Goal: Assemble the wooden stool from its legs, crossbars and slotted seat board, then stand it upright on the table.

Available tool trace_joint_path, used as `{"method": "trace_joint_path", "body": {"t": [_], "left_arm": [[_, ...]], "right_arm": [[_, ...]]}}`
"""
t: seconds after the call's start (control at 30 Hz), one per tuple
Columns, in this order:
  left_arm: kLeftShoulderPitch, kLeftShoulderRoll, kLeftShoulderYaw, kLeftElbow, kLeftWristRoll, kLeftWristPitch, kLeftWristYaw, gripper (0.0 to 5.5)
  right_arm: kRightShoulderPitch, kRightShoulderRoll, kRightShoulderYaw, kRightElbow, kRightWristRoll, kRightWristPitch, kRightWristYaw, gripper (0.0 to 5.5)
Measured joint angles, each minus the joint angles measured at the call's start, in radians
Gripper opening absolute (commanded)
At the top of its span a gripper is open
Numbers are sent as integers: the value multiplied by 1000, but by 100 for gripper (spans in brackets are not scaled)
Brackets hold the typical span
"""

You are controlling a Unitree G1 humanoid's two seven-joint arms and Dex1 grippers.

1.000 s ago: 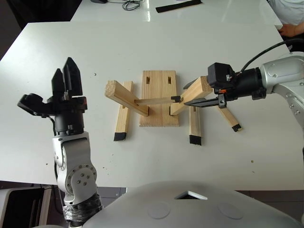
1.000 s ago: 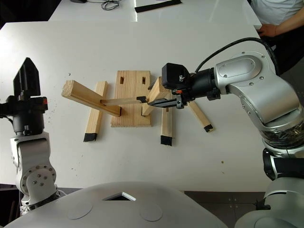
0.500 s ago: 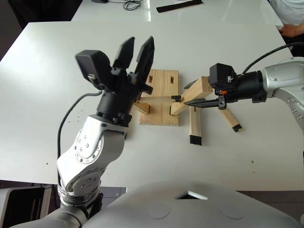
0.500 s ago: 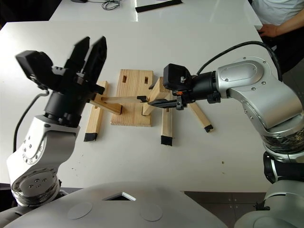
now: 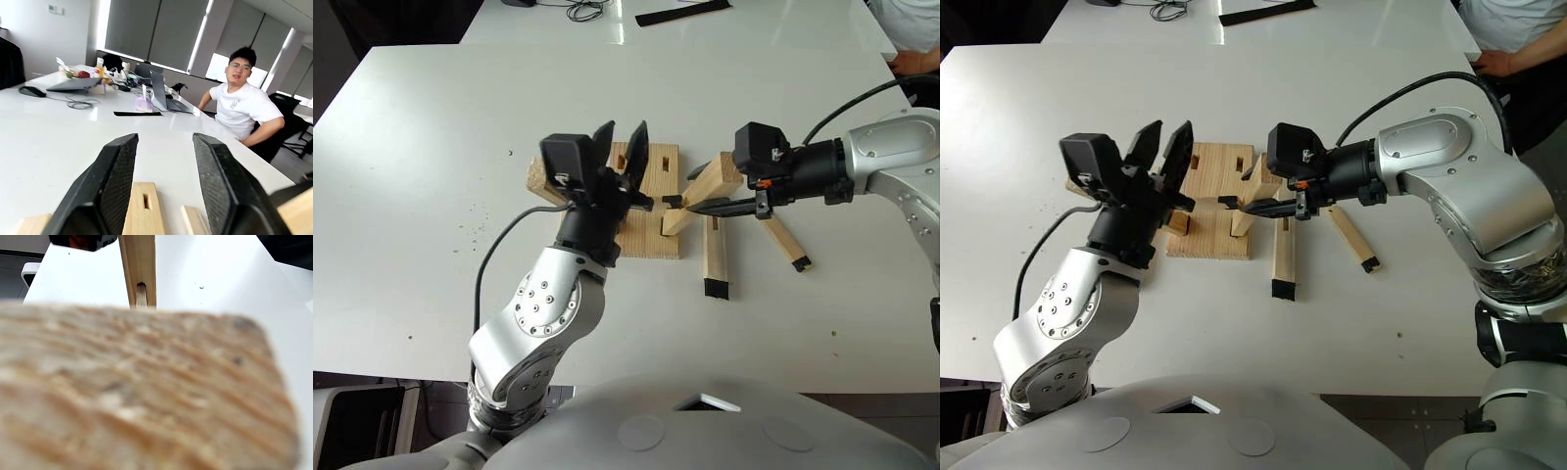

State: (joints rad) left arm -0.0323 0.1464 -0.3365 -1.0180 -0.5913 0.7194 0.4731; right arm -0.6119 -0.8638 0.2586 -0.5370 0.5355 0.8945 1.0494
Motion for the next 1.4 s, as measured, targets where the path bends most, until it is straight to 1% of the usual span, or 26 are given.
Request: {"method": "trace_joint_path", "body": {"t": [0.13, 0.2, 0.23, 0.33, 0.4, 0.63, 0.8, 1.07, 1.3, 1.4], "left_arm": [[-67, -26, 18, -28, -40, -114, -33, 209], [-36, -17, 28, -29, -76, -118, -32, 209], [12, -4, 37, -29, -92, -97, -22, 209], [157, 22, 36, -26, -96, -28, -1, 170], [243, 31, 7, -5, -77, -6, -3, 138], [250, 21, -63, 22, 26, 6, -54, 6], [214, 2, -92, 94, 113, -11, -99, 0], [236, -21, -133, 158, 221, -85, -170, 0], [241, -47, -140, 209, 268, -144, -233, 0], [236, -74, -137, 240, 280, -169, -253, 0]], "right_arm": [[-2, 3, 2, 0, 0, 1, -6, 201], [-2, 4, 4, -1, -1, 1, -10, 201], [-2, 5, 4, -2, -1, 2, -12, 201], [-2, 8, 6, -5, 0, 5, -20, 201], [-1, 9, 6, -7, 0, 6, -23, 201], [-3, 9, 7, -9, 1, 9, -23, 201], [-18, 17, 16, -10, 8, 20, -23, 201], [-55, 29, 37, 5, 7, 40, -20, 201], [-87, 70, 42, 14, 11, 106, -32, 201], [-110, 83, 75, 27, -10, 97, -29, 201]]}}
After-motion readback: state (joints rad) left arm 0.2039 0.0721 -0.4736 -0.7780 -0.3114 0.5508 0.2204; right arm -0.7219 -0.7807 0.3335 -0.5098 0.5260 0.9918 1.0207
